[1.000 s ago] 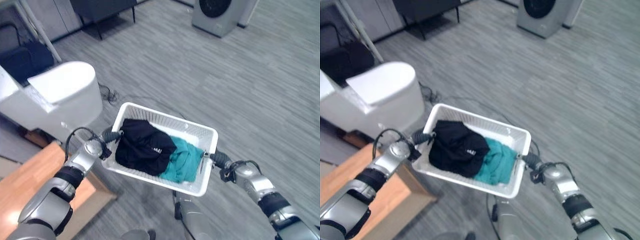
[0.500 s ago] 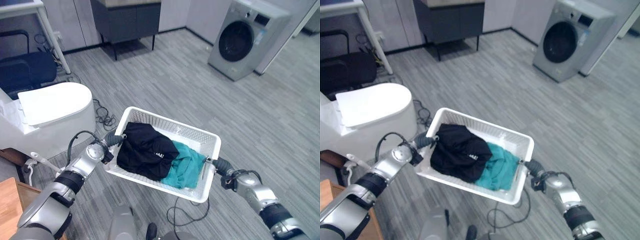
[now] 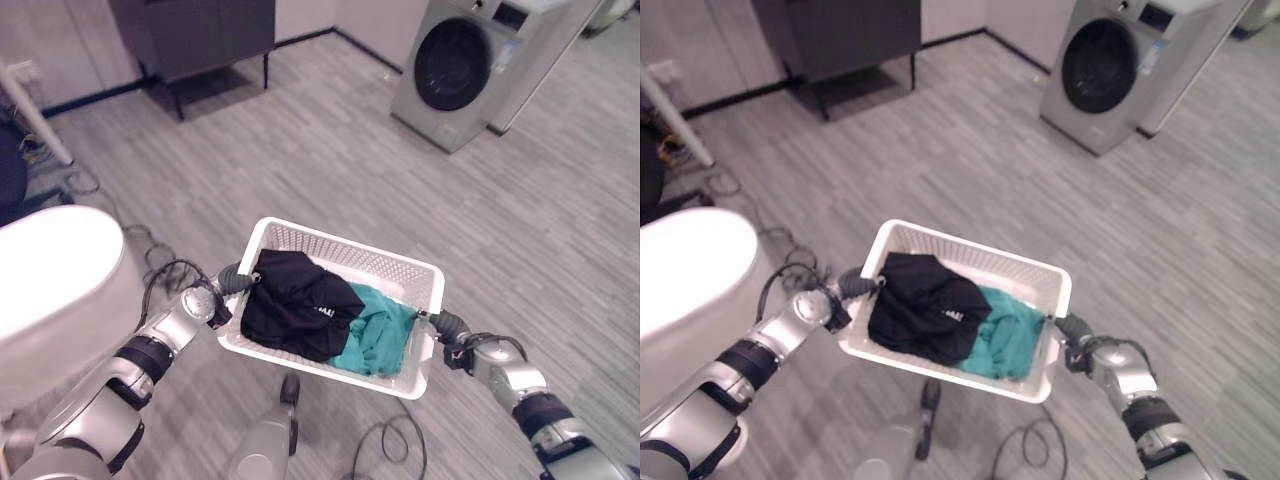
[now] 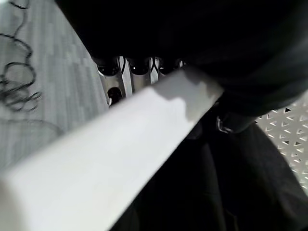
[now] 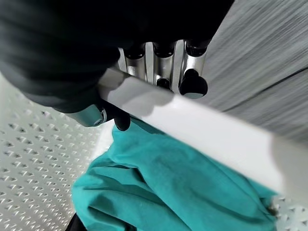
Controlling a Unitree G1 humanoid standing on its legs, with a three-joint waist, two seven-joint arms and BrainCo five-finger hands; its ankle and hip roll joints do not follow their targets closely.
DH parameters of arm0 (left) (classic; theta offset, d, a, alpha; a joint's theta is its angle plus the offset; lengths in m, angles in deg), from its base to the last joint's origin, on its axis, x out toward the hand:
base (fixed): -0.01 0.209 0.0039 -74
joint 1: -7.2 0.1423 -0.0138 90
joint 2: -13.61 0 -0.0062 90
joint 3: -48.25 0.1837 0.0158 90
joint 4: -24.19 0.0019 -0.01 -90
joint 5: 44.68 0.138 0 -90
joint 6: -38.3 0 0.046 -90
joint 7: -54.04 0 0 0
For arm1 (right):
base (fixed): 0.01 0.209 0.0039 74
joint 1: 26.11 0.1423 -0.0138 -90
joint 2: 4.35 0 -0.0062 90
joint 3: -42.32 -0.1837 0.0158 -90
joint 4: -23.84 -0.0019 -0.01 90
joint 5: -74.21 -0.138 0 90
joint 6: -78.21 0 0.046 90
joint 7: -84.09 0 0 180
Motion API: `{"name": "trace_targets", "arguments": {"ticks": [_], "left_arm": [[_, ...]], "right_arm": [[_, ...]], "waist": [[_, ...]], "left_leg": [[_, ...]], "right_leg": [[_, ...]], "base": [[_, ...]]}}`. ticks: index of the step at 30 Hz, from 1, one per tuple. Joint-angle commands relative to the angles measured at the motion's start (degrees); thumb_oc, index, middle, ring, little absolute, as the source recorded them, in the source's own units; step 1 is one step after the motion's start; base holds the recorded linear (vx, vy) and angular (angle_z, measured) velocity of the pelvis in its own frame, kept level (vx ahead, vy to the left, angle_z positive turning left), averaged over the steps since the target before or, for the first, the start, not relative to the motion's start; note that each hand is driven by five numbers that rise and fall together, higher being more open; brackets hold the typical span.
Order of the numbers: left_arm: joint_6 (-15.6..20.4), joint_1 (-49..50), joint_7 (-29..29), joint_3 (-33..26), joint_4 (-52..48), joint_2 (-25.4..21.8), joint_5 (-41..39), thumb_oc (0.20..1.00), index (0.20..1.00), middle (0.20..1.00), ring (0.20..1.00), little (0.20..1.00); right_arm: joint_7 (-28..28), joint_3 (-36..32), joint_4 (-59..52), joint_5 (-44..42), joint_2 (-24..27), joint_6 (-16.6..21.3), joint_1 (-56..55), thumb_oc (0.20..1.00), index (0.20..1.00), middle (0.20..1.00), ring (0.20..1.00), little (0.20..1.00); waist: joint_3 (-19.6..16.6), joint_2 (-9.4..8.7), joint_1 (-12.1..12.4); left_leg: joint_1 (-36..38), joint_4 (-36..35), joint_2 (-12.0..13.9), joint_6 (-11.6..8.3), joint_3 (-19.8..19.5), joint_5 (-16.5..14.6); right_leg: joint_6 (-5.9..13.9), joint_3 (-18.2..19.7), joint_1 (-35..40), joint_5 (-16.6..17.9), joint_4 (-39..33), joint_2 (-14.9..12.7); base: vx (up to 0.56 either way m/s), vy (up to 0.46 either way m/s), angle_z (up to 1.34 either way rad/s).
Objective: Grab the laundry basket,head to the washer,open it,put in the laundry and shut it.
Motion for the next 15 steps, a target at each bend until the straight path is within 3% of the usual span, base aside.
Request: {"name": "trace_targets", "arguments": {"ticks": [1, 2, 3, 4, 6, 7, 8, 9, 10, 12, 15], "left_arm": [[3.02, -5.69, 2.05, -2.73, 1.35, -0.68, -1.54, 0.200, 0.200, 0.200, 0.200, 0.200], [3.03, -5.71, 2.05, -2.75, 1.37, -0.67, -1.54, 0.200, 0.200, 0.200, 0.200, 0.200], [2.83, -5.70, 2.30, -3.00, 1.38, -0.70, -1.73, 0.200, 0.200, 0.200, 0.200, 0.200], [2.58, -6.09, 2.24, -3.07, 1.30, -0.79, -2.02, 0.200, 0.200, 0.200, 0.200, 0.200], [2.78, -5.56, 1.88, -3.32, 0.45, -0.89, -2.03, 0.200, 0.200, 0.200, 0.200, 0.200], [2.78, -5.28, 1.78, -3.58, 0.33, -0.91, -1.99, 0.200, 0.200, 0.200, 0.200, 0.200], [2.77, -5.27, 1.77, -3.60, 0.32, -0.91, -1.99, 0.200, 0.200, 0.200, 0.200, 0.200], [3.03, -5.24, 1.76, -3.80, 0.93, -0.55, -1.84, 0.200, 0.200, 0.200, 0.200, 0.200], [3.16, -5.05, 1.80, -4.05, 0.83, -0.63, -1.56, 0.200, 0.200, 0.200, 0.200, 0.200], [3.47, -4.99, 2.01, -4.65, 1.17, 0.02, -0.40, 0.200, 0.200, 0.200, 0.200, 0.200], [3.91, -3.80, 2.00, -5.67, 1.55, 0.41, 0.88, 0.200, 0.200, 0.200, 0.200, 0.200]], "right_arm": [[0.77, -3.72, 3.02, 0.84, 2.62, 3.92, 4.77, 0.200, 0.200, 0.200, 0.200, 0.200], [0.77, -3.70, 3.04, 0.84, 2.64, 3.92, 4.81, 0.200, 0.200, 0.200, 0.200, 0.200], [0.70, -3.60, 3.14, 1.32, 2.35, 3.89, 5.52, 0.200, 0.200, 0.200, 0.200, 0.200], [0.40, -3.33, 3.55, 1.55, 3.08, 3.56, 6.28, 0.200, 0.200, 0.200, 0.200, 0.200], [0.06, -3.17, 2.88, 1.50, 3.84, 3.28, 6.03, 0.200, 0.200, 0.200, 0.200, 0.200], [-0.05, -3.14, 2.46, 1.52, 4.28, 3.13, 5.82, 0.200, 0.200, 0.200, 0.200, 0.200], [-0.04, -3.14, 2.45, 1.52, 4.29, 3.12, 5.82, 0.200, 0.200, 0.200, 0.200, 0.200], [-0.13, -2.78, 1.83, 1.13, 4.74, 3.26, 5.74, 0.200, 0.200, 0.200, 0.200, 0.200], [-0.22, -2.97, 0.94, 1.18, 5.16, 3.04, 5.23, 0.200, 0.200, 0.200, 0.200, 0.200], [-0.33, -3.58, -0.64, 1.09, 5.44, 2.96, 4.38, 0.200, 0.200, 0.200, 0.200, 0.200], [-0.60, -4.07, -2.18, 0.83, 4.69, 3.32, 3.44, 0.200, 0.200, 0.200, 0.200, 0.200]], "waist": [[-4.04, 5.22, -0.53], [-4.13, 5.27, -0.54], [-3.78, 6.05, -0.96], [-3.50, 7.19, -1.95], [-3.46, 7.32, -3.29], [-3.53, 7.11, -3.91], [-3.58, 7.24, -3.97], [-3.71, 6.77, -4.76], [-3.84, 6.67, -5.33], [-3.66, 6.56, -6.29], [-4.30, 7.43, -7.17]], "left_leg": [[5.24, 2.16, 6.16, 1.31, -2.14, -9.46], [5.12, 2.12, 6.22, 1.28, -2.16, -9.37], [7.04, 1.94, 6.13, 1.80, -2.10, -10.34], [10.08, 1.01, 5.50, 2.11, -3.06, -11.32], [12.70, 0.88, 4.92, 1.59, -4.46, -12.84], [13.88, 0.67, 4.75, 1.10, -4.74, -13.89], [13.85, 0.61, 4.92, 1.04, -4.81, -13.80], [16.06, 0.51, 4.46, -0.16, -5.57, -16.20], [17.10, 0.28, 4.44, -0.72, -6.03, -17.05], [19.31, 0.77, 3.93, -1.15, -6.96, -19.24], [24.00, 0.21, 4.98, -2.26, -6.82, -21.43]], "right_leg": [[0.71, -6.58, -10.97, 20.22, 6.43, -3.60], [0.66, -6.62, -11.12, 20.28, 6.43, -3.55], [0.07, -7.67, -13.25, 19.04, 7.55, -5.36], [-1.50, -7.96, -17.33, 15.48, 3.99, -6.22], [-2.63, -7.33, -19.19, 12.81, -4.56, -4.71], [-3.01, -7.27, -19.53, 11.81, -12.42, -4.61], [-3.08, -7.42, -19.37, 12.05, -12.82, -4.44], [-3.17, -6.57, -19.64, 11.72, -28.00, -4.38], [-2.67, -5.62, -20.06, 13.20, -34.76, -4.42], [-1.13, -3.93, -22.39, 16.38, -42.54, -5.30], [-0.19, -7.19, -23.92, 17.60, -47.72, -5.69]], "base": [[0.39, 0.227, 0.20], [0.30, 0.144, 0.22], [0.41, 0.131, 0.06], [0.57, 0.134, -0.10], [0.50, 0.006, 0.05], [0.29, -0.052, 0.30], [0.47, -0.137, 0.59], [0.47, -0.138, 0.50], [0.63, -0.179, 0.41], [0.51, -0.132, 0.07], [0.56, -0.140, 0.19]]}}
